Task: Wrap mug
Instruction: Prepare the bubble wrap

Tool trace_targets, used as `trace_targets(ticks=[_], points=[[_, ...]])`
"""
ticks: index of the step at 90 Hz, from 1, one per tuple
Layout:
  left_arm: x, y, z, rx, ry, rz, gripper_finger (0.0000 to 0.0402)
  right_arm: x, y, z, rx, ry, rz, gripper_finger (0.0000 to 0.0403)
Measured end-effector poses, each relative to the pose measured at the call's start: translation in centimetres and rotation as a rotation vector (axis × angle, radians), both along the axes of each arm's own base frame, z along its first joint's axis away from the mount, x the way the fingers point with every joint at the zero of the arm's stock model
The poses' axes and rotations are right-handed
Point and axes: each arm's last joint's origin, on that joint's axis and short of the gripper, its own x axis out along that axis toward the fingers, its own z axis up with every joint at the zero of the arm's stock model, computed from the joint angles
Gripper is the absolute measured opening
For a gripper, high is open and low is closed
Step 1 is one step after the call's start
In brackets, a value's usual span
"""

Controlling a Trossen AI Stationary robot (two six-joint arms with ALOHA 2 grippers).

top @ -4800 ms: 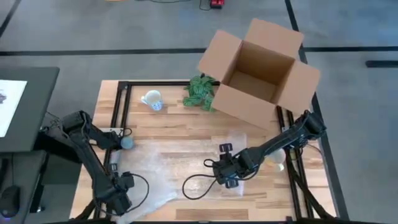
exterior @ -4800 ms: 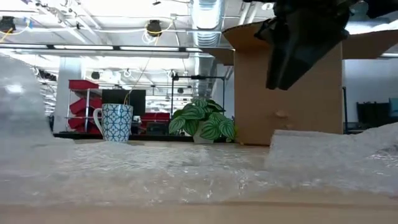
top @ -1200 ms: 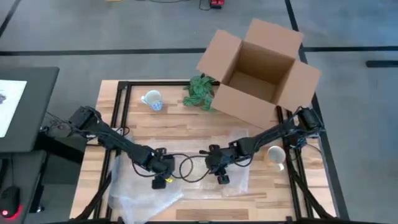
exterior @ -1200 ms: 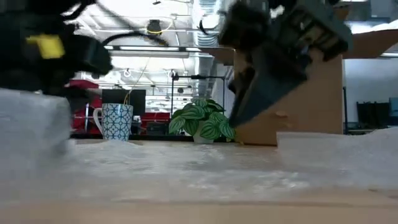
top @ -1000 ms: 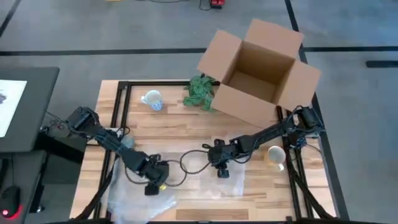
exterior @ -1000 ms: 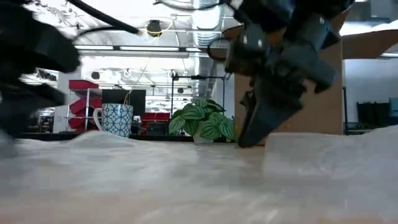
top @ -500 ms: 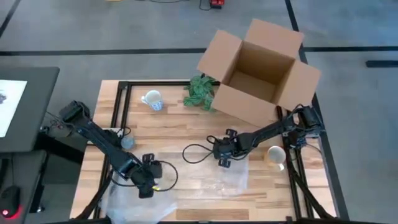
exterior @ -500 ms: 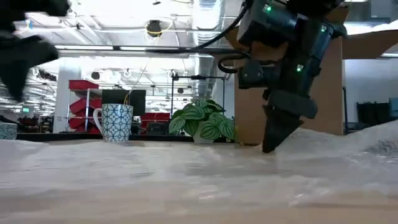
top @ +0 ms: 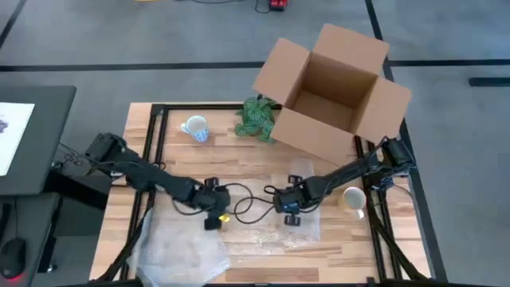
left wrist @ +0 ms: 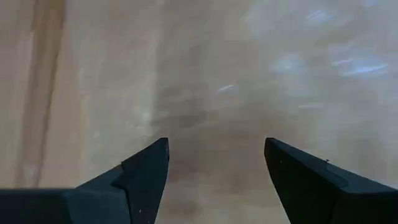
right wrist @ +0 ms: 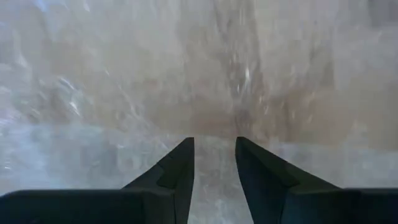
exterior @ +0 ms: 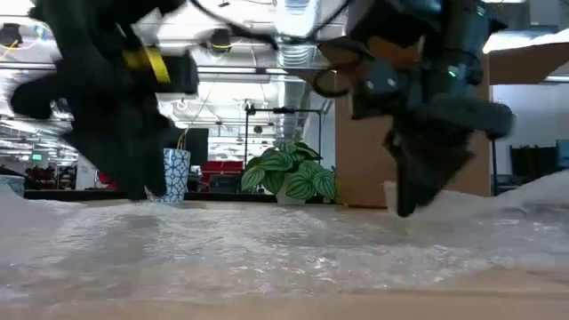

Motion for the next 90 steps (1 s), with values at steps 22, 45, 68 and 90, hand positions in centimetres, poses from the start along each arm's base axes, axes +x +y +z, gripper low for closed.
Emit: trace_targets(ticks=[22,45,68,90], points=[[2.6,3.9,-0.9,0.150,-0.079,0.065,0.0244,-1.6,2.3,-0.6,0.021,0.012,-0.067,0.0107],[3.1,5.0,4.3,0.412,-0.135,0.079,0.0244,-1.7,5.1,1.6,0.120,0.106,-0.025,0.0107],[1.5,2.9,7.2,0.225,-0.192,0.037,0.0244,0.7,5.6,4.9,0.096,-0.064,-0.052,0.0107],[-0.8,-0.7,6.1,0.104,-0.044,0.015,0.0244,5.4,2.3,4.3,0.168,-0.338,0.075,0.0107]])
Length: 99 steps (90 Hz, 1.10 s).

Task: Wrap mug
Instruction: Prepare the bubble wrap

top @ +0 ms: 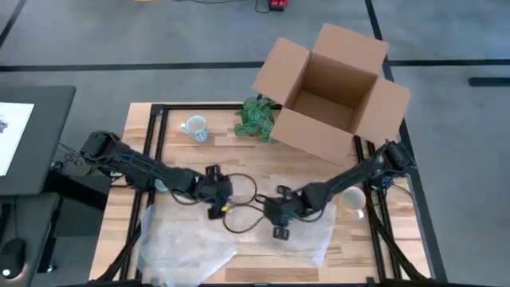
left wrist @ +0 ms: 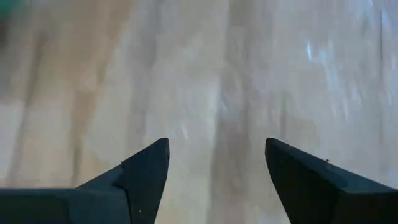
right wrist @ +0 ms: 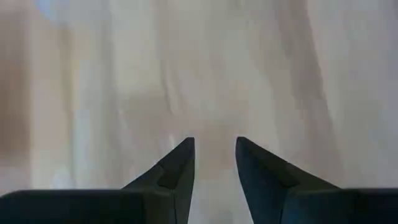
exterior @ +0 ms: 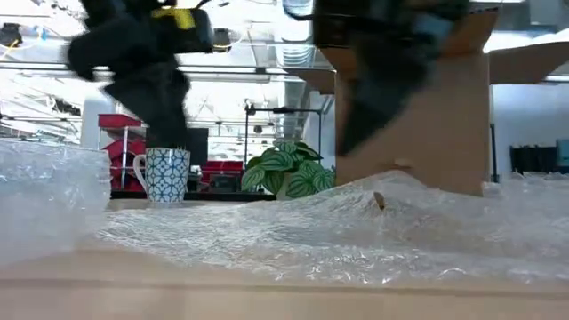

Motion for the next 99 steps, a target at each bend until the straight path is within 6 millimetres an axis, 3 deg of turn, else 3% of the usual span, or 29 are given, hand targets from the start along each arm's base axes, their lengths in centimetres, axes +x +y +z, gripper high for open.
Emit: trace_targets(ticks=[9,27,41,57,67,84,99], points=[[-1.2,-1.3,-0.2,-0.003,0.035,0.038,0.0244,2.2,-2.2,-1.4,0.069,-0.060,0.044,0.0107],[-3.2,-2.9,-0.3,0.070,0.041,0.127,0.0244,5.4,-5.8,-7.1,0.159,-0.115,0.074,0.0107],[-4.0,-3.9,-0.3,0.091,-0.009,0.185,0.0244,8.0,-8.3,-8.0,0.144,-0.200,-0.035,0.0106],[-4.6,-4.8,-0.2,0.074,-0.034,0.198,0.0244,9.0,-13.0,-6.6,-0.015,-0.205,-0.454,0.0107],[-4.8,-5.1,-0.2,0.076,-0.057,0.210,0.0244,8.9,-14.7,-5.1,-0.074,-0.209,-0.563,0.0107],[-4.8,-5.2,-0.2,0.080,-0.090,0.223,0.0244,8.2,-13.4,-0.2,-0.101,-0.293,-0.483,0.0107],[-4.7,-5.4,-1.9,0.037,-0.140,0.191,0.0244,6.0,-10.1,3.4,-0.149,-0.225,-0.306,0.0107]])
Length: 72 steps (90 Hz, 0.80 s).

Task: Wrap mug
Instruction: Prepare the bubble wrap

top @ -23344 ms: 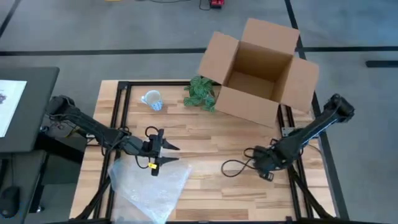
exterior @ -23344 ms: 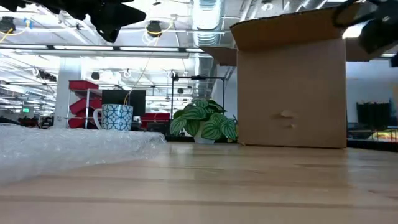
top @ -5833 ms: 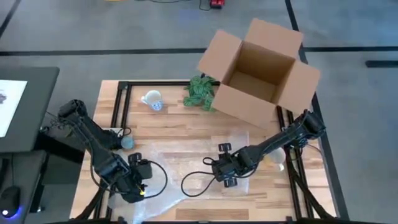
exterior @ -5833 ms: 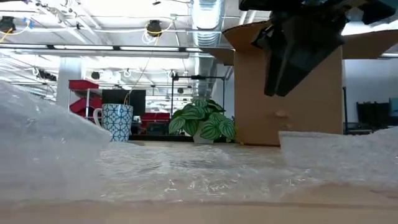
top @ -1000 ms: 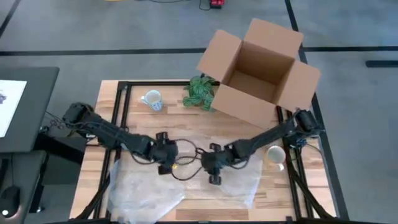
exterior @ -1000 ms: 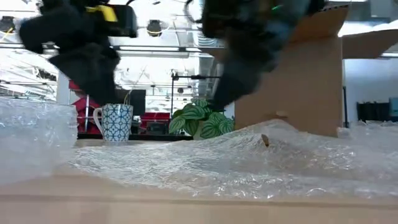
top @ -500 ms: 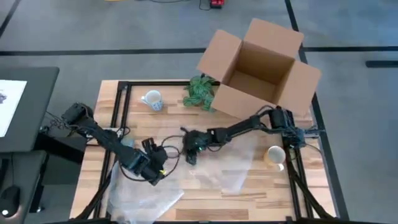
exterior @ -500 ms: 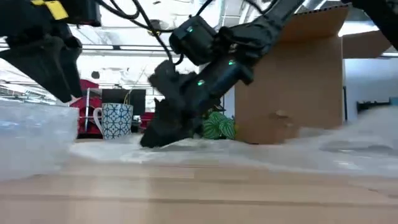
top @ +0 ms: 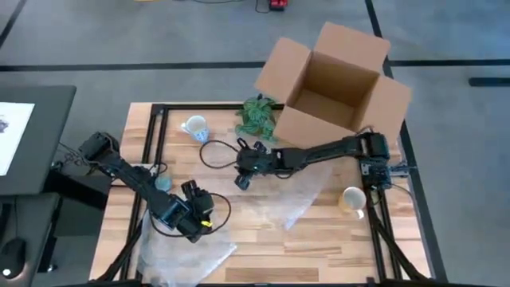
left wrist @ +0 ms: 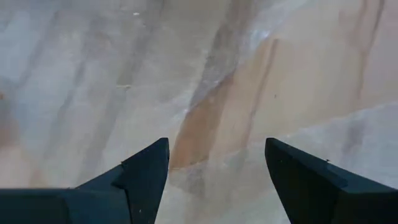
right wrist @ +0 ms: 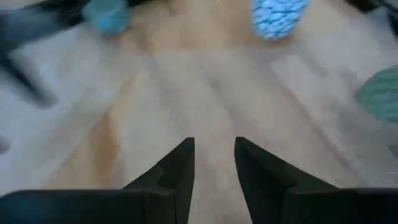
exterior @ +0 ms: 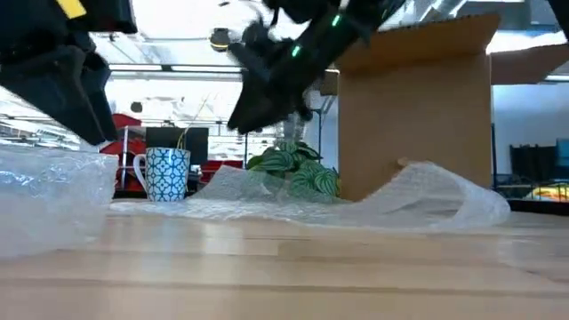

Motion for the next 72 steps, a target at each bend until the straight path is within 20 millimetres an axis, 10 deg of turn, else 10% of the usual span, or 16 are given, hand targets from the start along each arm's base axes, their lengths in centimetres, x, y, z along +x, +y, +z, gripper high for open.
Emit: trace_targets(ticks=[40,72], points=[[3.9,5.2,-3.0,0.041,-0.302,0.019,0.0244,-7.0,7.8,-4.2,0.106,0.515,-0.015,0.0107],[1.1,8.8,-7.0,-0.002,-0.128,0.143,0.0244,-8.1,11.5,-6.3,0.364,0.463,0.090,0.0107]])
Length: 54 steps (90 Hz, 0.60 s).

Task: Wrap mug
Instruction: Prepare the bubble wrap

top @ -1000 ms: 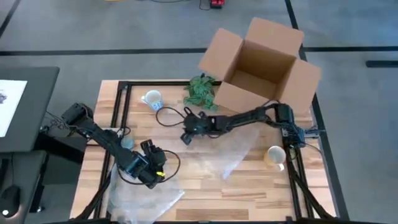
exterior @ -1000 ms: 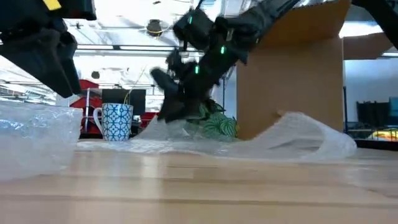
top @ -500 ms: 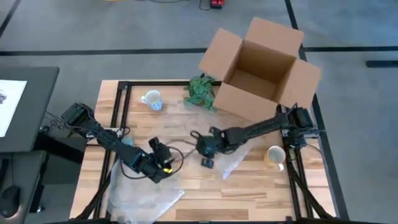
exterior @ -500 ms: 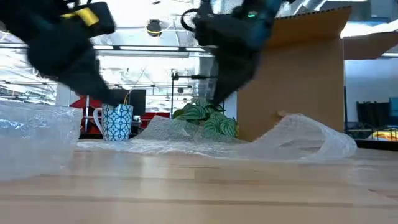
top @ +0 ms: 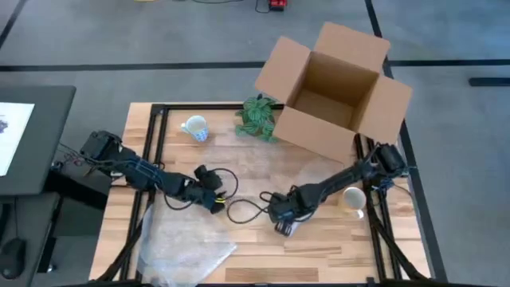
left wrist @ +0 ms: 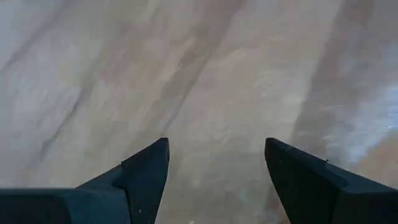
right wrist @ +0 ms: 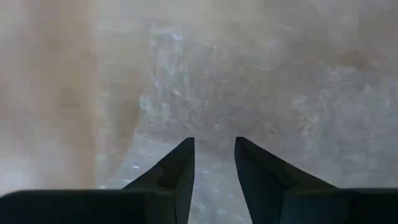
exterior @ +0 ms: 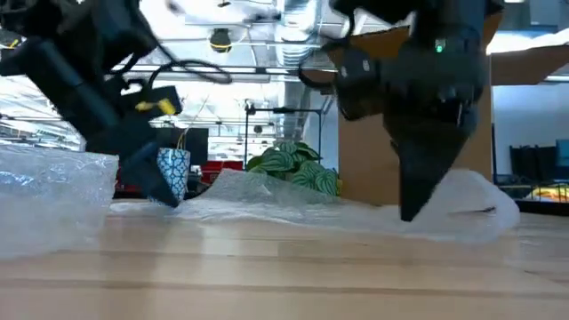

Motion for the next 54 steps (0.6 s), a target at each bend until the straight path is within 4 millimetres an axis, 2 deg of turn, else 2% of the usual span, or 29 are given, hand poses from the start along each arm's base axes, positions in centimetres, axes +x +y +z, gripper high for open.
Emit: trace_targets(ticks=[13,28,38,54], points=[[-1.1,1.1,-0.3,0.099,0.088,0.106,0.0244,1.6,1.4,1.4,0.170,-0.197,0.211,0.0107],[-1.7,1.3,0.1,0.127,0.131,0.146,0.0244,2.2,1.4,3.5,0.111,-0.269,0.294,0.0107],[-1.1,0.8,1.1,0.104,0.099,0.126,0.0244,2.5,0.0,3.4,0.009,-0.252,0.244,0.0107],[1.1,-0.6,2.6,0.040,-0.027,0.034,0.0244,3.8,-4.1,3.3,-0.126,-0.276,0.065,0.0107]])
